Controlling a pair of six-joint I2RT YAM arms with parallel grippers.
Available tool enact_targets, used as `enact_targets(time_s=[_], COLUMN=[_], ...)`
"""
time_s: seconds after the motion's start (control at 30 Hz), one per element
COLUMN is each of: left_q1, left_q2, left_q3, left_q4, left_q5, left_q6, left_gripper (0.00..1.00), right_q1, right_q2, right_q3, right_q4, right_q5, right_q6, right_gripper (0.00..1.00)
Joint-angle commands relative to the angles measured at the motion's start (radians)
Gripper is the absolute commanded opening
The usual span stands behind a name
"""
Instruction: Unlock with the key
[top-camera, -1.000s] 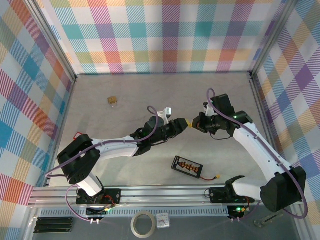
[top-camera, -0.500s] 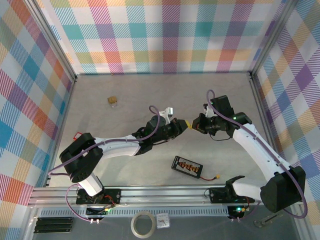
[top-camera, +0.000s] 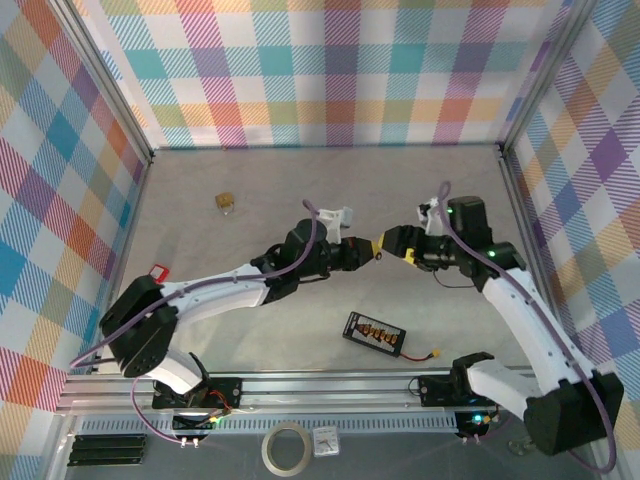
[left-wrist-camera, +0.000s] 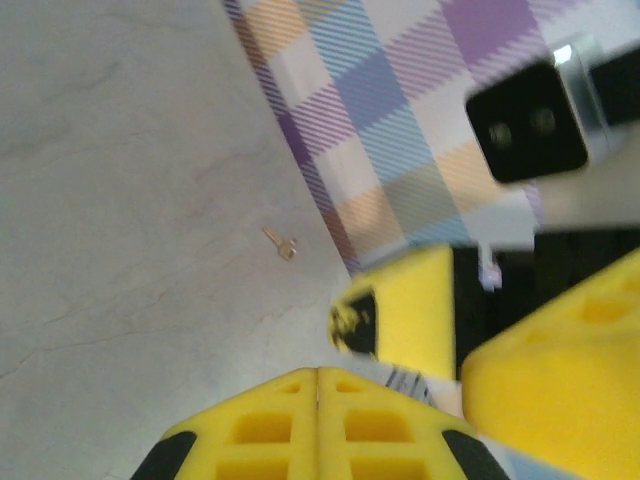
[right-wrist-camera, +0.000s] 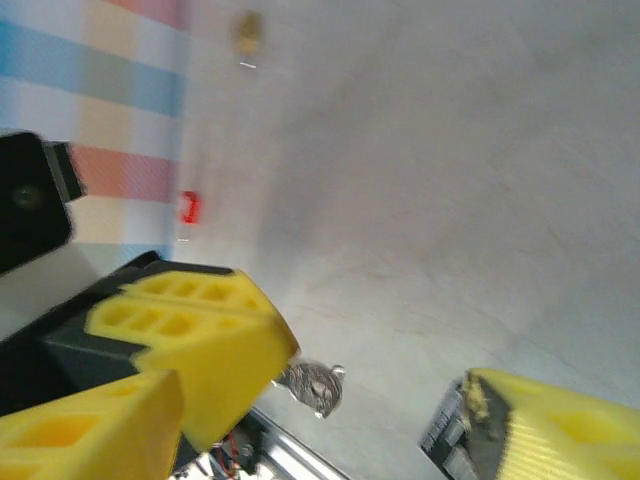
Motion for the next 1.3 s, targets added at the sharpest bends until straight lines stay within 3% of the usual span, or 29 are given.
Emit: enact_targets(time_s=[0.0, 0.1, 0.27, 0.47, 0.9, 1.27], left_q1=[0.064, 0.12, 0.122, 0.123, 0.12, 0.114], left_q2=[-0.04, -0.031, -0.062, -0.064, -0.074, -0.077], left_q3=[0.082, 0.125, 0.156, 0.157, 0.12, 0.071], left_q4=[-0.197, -0.22, -0.273, -0.249, -0.086, 0.003], left_q5=[0.206, 0.354, 0.349, 0.357, 0.338, 0.33], left_q6=[0.26, 0.273, 0.325, 0.327, 0.226, 0.175], left_gripper=[0.0, 0.0, 0.0, 0.0, 0.0, 0.0], right_q1=[-0.026, -0.025, -0.024, -0.024, 0.006, 0.028], right_q2=[-0.044, -0.053, -0.103, -0.119, -0.108, -0.08], right_q3=[-0.057, -0.109, -0.204, -0.266, -0.341, -0.355], right_q4=[0.239, 0.37, 0.552, 0.65, 0.806, 0.889], right_q5=[-0.254, -0.316, -0.353, -0.38, -0.363, -0.341], right_q6=[-0.052, -0.026, 0.046, 0.098, 0.164, 0.212], right_gripper=[0.77, 0.77, 0.72, 0.66, 0.58, 0.44])
